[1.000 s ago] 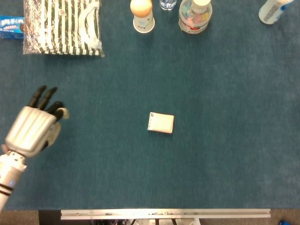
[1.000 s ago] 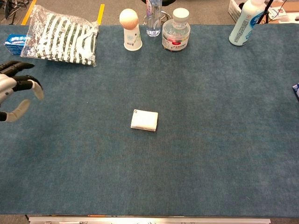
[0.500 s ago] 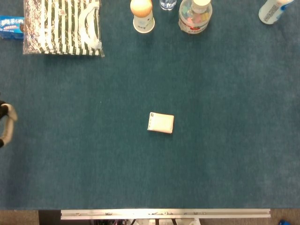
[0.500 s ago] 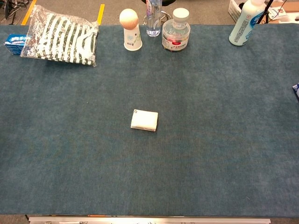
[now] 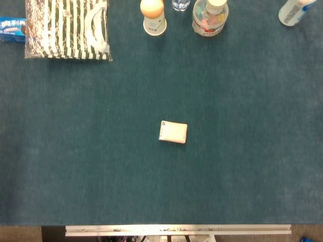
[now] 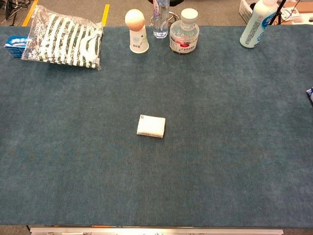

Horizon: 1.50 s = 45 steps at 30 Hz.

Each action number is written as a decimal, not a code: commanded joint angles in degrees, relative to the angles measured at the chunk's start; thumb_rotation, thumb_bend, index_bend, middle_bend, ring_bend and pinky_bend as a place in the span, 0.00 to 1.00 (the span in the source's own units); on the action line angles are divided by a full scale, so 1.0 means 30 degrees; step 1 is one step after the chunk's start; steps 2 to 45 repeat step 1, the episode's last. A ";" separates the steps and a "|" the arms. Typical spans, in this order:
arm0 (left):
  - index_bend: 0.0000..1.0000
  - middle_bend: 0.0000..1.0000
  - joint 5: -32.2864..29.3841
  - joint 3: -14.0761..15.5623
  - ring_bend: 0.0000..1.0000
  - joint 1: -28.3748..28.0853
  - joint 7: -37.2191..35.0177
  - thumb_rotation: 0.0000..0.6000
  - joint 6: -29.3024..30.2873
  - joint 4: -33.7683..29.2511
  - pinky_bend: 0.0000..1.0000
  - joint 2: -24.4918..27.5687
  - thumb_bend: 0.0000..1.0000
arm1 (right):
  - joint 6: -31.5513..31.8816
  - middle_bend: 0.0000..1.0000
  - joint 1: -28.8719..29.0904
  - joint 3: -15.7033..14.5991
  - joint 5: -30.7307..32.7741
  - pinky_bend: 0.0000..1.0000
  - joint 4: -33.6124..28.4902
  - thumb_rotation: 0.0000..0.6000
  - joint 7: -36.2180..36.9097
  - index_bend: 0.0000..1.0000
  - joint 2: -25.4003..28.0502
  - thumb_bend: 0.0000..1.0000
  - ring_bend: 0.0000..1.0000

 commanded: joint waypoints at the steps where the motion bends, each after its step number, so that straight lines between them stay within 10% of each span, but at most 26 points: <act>1: 0.55 0.51 -0.0055 -0.0171 0.23 0.0219 0.0216 1.00 0.0189 -0.0095 0.24 0.0056 0.56 | -0.0638 0.56 0.0313 0.0054 0.0279 0.45 0.0574 1.00 0.0368 0.59 -0.0268 0.22 0.42; 45: 0.55 0.51 -0.0055 -0.0171 0.23 0.0219 0.0216 1.00 0.0189 -0.0095 0.24 0.0056 0.56 | -0.0638 0.56 0.0313 0.0054 0.0279 0.45 0.0574 1.00 0.0368 0.59 -0.0268 0.22 0.42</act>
